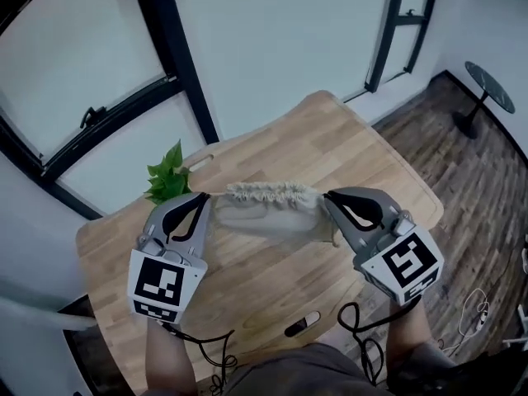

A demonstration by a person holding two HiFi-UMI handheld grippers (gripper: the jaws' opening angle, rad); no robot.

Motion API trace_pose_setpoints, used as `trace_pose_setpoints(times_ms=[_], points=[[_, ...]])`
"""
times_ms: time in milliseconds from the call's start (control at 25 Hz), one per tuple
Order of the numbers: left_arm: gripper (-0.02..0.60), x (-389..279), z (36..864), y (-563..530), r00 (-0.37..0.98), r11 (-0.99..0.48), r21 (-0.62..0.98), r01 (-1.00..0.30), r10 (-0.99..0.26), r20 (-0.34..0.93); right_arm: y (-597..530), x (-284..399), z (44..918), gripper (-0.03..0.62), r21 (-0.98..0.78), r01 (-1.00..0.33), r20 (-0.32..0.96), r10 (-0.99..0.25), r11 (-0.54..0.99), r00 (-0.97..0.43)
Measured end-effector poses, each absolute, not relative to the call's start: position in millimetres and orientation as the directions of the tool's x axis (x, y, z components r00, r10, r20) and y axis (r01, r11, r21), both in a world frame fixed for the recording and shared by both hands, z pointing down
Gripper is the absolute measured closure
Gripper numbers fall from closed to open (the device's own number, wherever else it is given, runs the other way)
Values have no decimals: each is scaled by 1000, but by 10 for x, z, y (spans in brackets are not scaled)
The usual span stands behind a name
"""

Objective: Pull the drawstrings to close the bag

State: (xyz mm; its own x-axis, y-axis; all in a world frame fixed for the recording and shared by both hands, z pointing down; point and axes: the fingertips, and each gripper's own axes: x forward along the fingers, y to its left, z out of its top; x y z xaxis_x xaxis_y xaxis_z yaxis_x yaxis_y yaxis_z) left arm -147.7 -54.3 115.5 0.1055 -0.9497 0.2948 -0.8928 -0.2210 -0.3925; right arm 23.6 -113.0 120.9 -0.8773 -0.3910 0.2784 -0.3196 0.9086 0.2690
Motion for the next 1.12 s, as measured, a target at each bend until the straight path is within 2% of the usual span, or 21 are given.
trace_pose_setpoints(times_ms=[160,240,280,320,400,560,880,1120], points=[[572,-1589,811,-439,41,-135,-430,-893,-975,220,-1078,174,919,560,304,-344,221,-417,889,-882],[581,-2049,754,-267,-166,54,-477,-877,-966,196,-1272,432,899,562,311,-472,214,-544,825,-811],[581,-2360,745,-130,-251,143,-454,-879,-950,185,-1416,645,898,562,284,-546,204,-606,789,-769],[581,-2602,734,8,-276,193,-381,-904,-945,177,-1521,828,880,560,245,-593,191,-638,767,-746],[581,-2790,686,176,-268,219,-280,-935,-951,152,-1582,936,785,560,254,-617,179,-663,745,-727],[580,-2468,768,79,-192,139,-317,-938,-971,141,-1434,569,741,560,314,-560,188,-628,767,-755],[580,-1991,1278,-26,-60,3,-254,-967,-974,218,-1375,504,704,560,308,-533,195,-601,788,-775],[578,-1750,1493,-95,17,-71,-235,-969,-974,224,-1213,252,644,560,268,-474,191,-528,839,-828]])
